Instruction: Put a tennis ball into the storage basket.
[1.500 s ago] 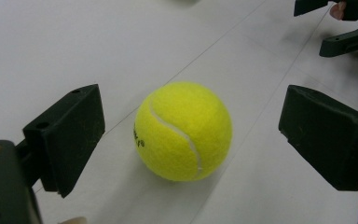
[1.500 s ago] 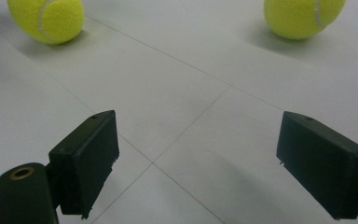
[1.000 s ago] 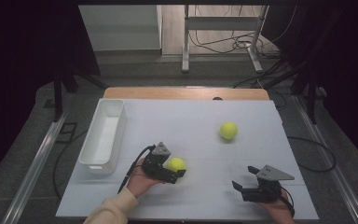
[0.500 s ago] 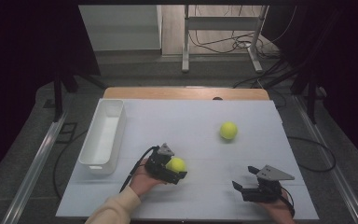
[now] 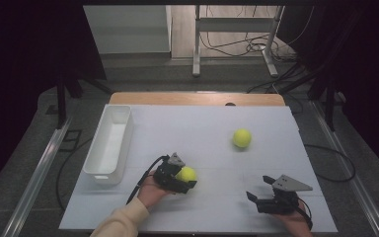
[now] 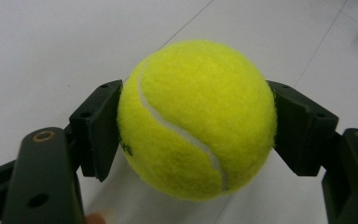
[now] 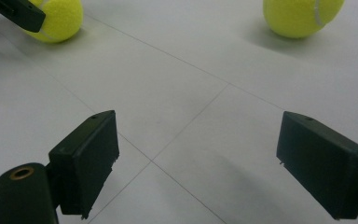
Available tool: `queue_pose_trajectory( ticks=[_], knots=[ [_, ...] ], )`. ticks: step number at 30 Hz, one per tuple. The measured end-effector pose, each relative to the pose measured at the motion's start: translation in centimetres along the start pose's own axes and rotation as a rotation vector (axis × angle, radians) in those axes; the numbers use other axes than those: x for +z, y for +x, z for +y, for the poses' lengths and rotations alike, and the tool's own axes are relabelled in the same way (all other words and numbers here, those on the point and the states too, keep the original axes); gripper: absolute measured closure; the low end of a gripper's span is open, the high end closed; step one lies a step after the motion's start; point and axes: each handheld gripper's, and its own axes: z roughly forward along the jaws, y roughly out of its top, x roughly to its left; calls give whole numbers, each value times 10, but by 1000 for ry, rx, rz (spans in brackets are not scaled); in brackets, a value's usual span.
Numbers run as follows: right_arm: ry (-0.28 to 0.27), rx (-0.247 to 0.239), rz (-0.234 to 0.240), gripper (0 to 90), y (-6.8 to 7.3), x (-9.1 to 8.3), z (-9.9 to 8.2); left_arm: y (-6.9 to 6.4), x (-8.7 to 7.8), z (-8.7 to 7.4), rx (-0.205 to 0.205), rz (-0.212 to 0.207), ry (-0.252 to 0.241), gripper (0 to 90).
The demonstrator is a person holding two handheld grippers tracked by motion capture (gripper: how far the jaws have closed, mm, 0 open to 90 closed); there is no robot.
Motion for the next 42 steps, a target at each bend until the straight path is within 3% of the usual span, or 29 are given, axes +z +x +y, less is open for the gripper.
queue_pose_trajectory(
  ticks=[10, 36, 42],
  knots=[
    [-15, -1, -10, 135, -1, -2, 0, -1, -8, 0, 11, 11, -34, 261],
    [-8, -2, -13, 135, -1, -1, 0, 3, -33, 0, -32, -5, -143, 261],
    [-9, -1, -13, 136, -1, -1, 0, 2, -40, 2, -27, -5, -166, 261]
  ],
)
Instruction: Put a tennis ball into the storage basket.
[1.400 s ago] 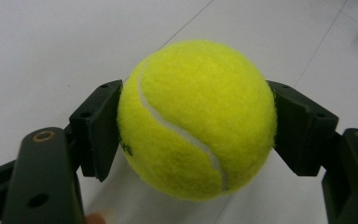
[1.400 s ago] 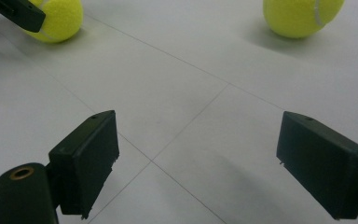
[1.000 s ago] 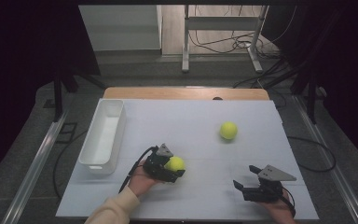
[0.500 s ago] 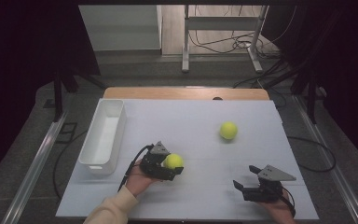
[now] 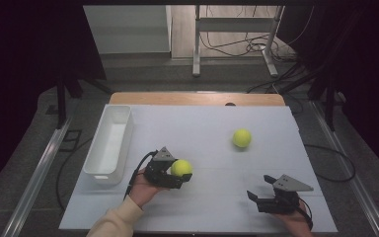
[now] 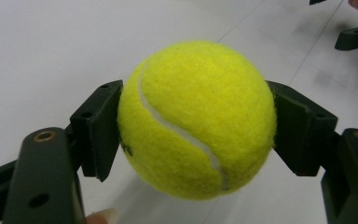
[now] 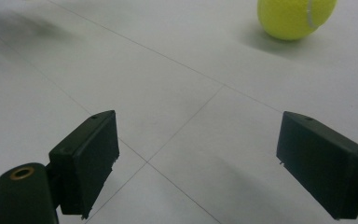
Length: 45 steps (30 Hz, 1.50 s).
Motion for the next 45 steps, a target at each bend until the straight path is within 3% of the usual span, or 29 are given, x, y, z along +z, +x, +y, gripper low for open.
queue_pose_trajectory(
  ticks=[6, 23, 31, 45],
  knots=[
    [1, -1, -1, 135, 0, 0, 0, -1, -12, 4, -2, -10, -44, 261],
    [3, 2, -6, 136, -1, 0, 0, 0, -25, 7, -3, -9, -87, 261],
    [5, 3, -9, 136, -1, 0, 0, -1, -38, 10, 13, -13, -166, 261],
    [7, 3, -12, 136, -1, 0, 0, 4, -51, 11, -4, -5, -210, 261]
  ],
)
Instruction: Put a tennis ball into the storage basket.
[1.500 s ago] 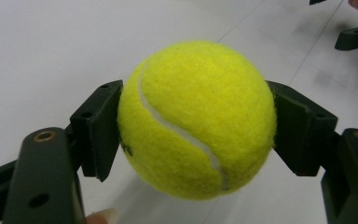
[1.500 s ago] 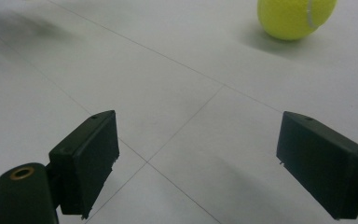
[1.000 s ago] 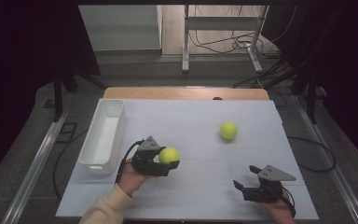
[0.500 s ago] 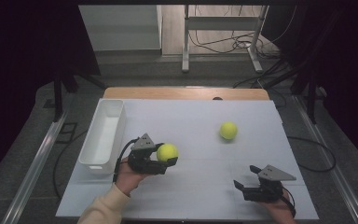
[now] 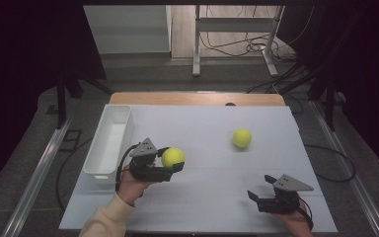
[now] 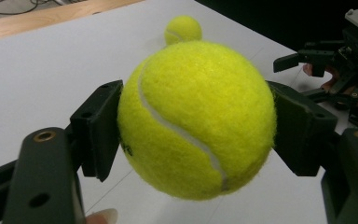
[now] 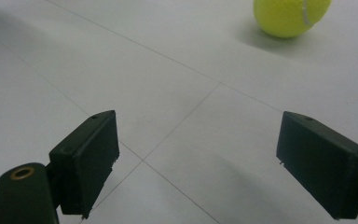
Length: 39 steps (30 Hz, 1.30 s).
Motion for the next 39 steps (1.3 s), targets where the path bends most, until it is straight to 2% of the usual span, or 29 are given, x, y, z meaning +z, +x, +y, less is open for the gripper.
queue_pose_trajectory(
  ticks=[17, 39],
  knots=[
    [0, 1, 0, 136, 0, 0, 0, 9, -17, 4, -13, 26, -42, 261],
    [1, 0, -3, 136, 0, 0, 0, 31, -42, 4, -66, 81, -84, 261]
  ],
)
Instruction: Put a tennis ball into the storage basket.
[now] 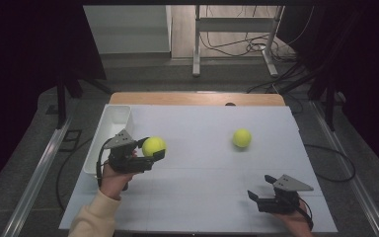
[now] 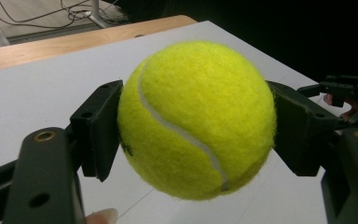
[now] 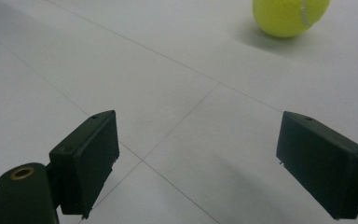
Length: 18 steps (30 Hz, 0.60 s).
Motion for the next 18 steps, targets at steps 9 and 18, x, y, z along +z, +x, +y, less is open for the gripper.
queue_pose_trajectory(
  ticks=[9, 18],
  knots=[
    [0, 1, 1, 136, 0, 0, 0, 5, -4, 0, -13, 19, -5, 261],
    [-3, 1, 0, 136, 0, 0, 0, 9, -6, 1, -21, 39, -7, 261]
  ],
)
